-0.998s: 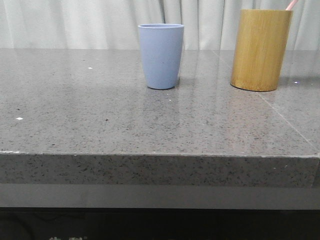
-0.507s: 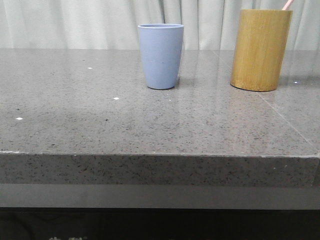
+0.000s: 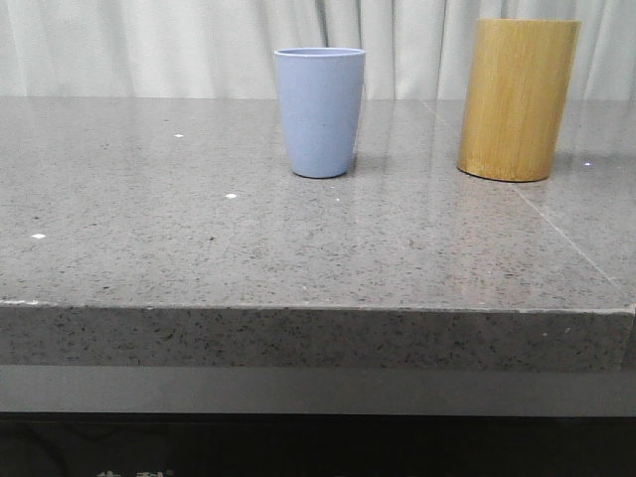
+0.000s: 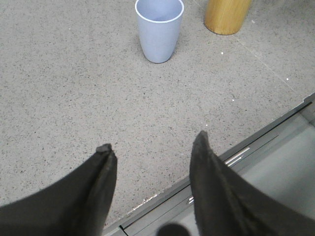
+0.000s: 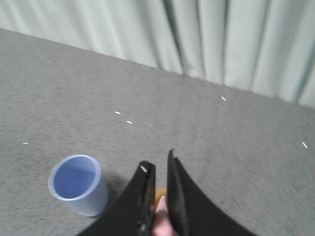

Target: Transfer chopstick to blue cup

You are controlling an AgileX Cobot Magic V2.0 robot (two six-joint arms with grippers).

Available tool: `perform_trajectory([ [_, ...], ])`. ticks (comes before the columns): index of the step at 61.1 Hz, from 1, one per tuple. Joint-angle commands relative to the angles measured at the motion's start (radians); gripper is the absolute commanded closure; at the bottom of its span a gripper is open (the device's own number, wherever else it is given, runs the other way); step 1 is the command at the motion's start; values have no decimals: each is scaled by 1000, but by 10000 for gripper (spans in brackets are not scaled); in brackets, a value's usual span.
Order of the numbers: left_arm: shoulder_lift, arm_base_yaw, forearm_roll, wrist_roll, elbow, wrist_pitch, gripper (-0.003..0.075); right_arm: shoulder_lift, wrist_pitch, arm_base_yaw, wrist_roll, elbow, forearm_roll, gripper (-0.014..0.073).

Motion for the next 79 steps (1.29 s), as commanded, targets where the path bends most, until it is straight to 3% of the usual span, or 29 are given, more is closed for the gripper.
perform_trajectory([
  [1, -5, -6, -11, -9, -22, -80, 372, -39, -86, 82, -13, -31, -5, 653],
  [10, -5, -6, -11, -9, -22, -80, 372, -7, -172, 275, -13, -26, -82, 653],
  [20, -5, -6, -11, -9, -22, -80, 372, 70, -254, 415, -13, -26, -143, 653],
  [47, -5, -6, -11, -9, -22, -80, 372, 283, -313, 457, -13, -26, -159, 645],
  [52, -5, -6, -11, -9, -22, -80, 372, 305, -304, 457, -13, -26, -159, 598],
  [68, -5, -6, -11, -9, -22, -80, 372, 314, -275, 457, -12, -26, -159, 213],
  [72, -5, -6, -11, -9, -22, -80, 372, 293, -263, 455, -12, -26, -163, 167],
  [79, -5, -6, -11, -9, -22, -80, 372, 240, -229, 455, -2, -26, -209, 158],
])
